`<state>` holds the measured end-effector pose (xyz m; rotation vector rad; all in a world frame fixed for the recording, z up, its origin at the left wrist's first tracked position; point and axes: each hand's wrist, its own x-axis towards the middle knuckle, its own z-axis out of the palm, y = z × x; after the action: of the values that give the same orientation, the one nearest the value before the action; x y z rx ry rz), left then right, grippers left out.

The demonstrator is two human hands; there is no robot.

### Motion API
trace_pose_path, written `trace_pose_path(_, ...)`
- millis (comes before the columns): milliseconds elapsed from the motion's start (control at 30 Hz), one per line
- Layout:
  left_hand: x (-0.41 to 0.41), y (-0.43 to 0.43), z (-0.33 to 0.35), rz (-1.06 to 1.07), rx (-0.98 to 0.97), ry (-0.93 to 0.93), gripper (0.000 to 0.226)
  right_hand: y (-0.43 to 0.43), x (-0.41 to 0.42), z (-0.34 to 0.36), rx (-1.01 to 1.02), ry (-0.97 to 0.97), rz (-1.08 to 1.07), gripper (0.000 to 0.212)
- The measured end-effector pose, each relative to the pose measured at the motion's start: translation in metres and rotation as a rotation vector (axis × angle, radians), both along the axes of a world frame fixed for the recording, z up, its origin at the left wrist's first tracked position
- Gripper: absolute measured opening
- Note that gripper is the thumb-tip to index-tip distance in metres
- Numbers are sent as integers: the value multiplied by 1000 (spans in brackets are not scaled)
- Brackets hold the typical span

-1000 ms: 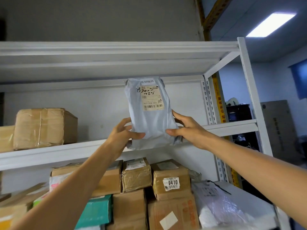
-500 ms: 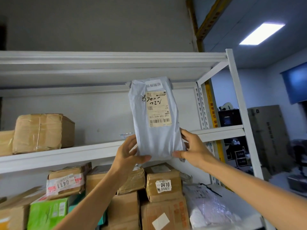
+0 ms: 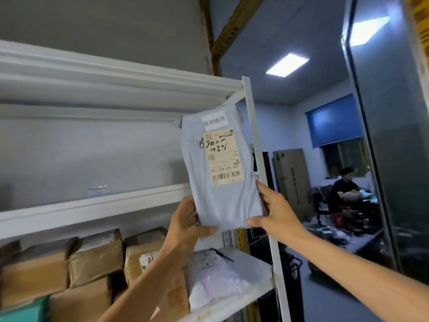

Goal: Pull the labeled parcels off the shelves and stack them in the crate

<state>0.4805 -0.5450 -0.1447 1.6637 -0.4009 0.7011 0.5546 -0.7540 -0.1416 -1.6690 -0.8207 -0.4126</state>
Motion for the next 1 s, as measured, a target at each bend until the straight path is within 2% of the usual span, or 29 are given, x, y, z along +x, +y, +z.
trace_pose_path(200,46,-90,-11,-225,-61,56,84,-98,0,-18,-26,14,-232,111)
trace_pose_path(500,83,-180,-38,-545,-39,140,86,-183,-44,-42,-100,45,-614,105)
trace_pose_path(700,86,-183,-57,-742,-10,163,86,-168,-84,-50,-185,57,-852,96)
trace_pose_path(1000,68,-147,-80,-967,73,239,89,-101,-152,-79,-157,158,-1121,102)
